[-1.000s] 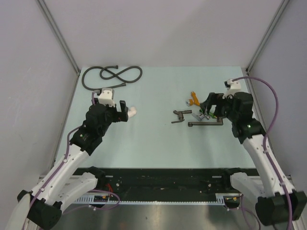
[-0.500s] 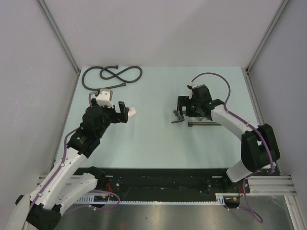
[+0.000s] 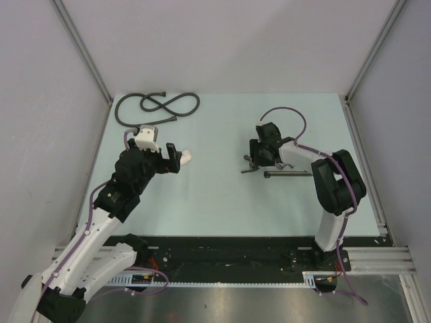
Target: Install the water faucets
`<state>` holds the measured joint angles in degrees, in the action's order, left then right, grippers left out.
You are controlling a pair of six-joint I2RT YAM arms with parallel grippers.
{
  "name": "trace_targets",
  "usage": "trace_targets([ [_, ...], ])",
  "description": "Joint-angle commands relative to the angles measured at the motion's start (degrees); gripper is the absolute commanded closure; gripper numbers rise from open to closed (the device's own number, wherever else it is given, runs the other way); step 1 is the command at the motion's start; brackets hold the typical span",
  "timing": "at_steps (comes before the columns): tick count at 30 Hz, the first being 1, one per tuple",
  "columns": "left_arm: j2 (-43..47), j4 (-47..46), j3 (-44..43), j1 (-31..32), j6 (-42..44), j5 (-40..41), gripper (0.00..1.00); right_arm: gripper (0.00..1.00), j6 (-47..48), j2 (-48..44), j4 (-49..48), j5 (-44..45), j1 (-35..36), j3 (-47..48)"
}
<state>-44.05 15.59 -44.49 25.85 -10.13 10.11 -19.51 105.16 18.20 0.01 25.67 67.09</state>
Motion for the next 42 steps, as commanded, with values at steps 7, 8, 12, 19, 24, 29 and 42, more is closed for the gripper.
trace_targets([
  [7, -0.15, -0.57, -1.83, -0.27, -0.86, -1.85, 0.0, 0.53, 0.52, 3.91, -4.31, 0.69, 1.22, 3.31],
  [8, -0.24, -0.57, -1.74, -0.27, -0.86, -1.93, 0.0, 0.53, 1.31, 3.91, -4.05, 0.61, 1.4, 3.4],
  [12, -0.59, -0.57, -1.83, -0.18, -0.86, -2.46, 0.0, 0.62, 5.17, 2.86, -3.08, -0.87, 2.63, 3.4],
  [19, -1.82, -1.35, -1.92, -0.27, -0.94, -7.81, 0.0, 0.95, 16.24, -3.02, -0.09, 2.01, 9.12, 3.4],
  [24, -2.53, -2.5, -2.18, -0.27, -0.86, -15.1, 0.0, 1.0, 25.29, -8.3, 2.37, 0.52, 14.66, 3.4],
  [29, -2.71, -2.76, -2.18, -0.27, -1.56, -21.43, 0.0, 1.0, 31.98, -14.88, 3.16, -3.88, 20.64, 3.4],
  [42, 2.66, -13.9, 6.95, -0.27, -15.78, -39.89, 0.0, 1.0, 37.79, -28.34, 0.97, -11.61, 27.06, 3.22],
])
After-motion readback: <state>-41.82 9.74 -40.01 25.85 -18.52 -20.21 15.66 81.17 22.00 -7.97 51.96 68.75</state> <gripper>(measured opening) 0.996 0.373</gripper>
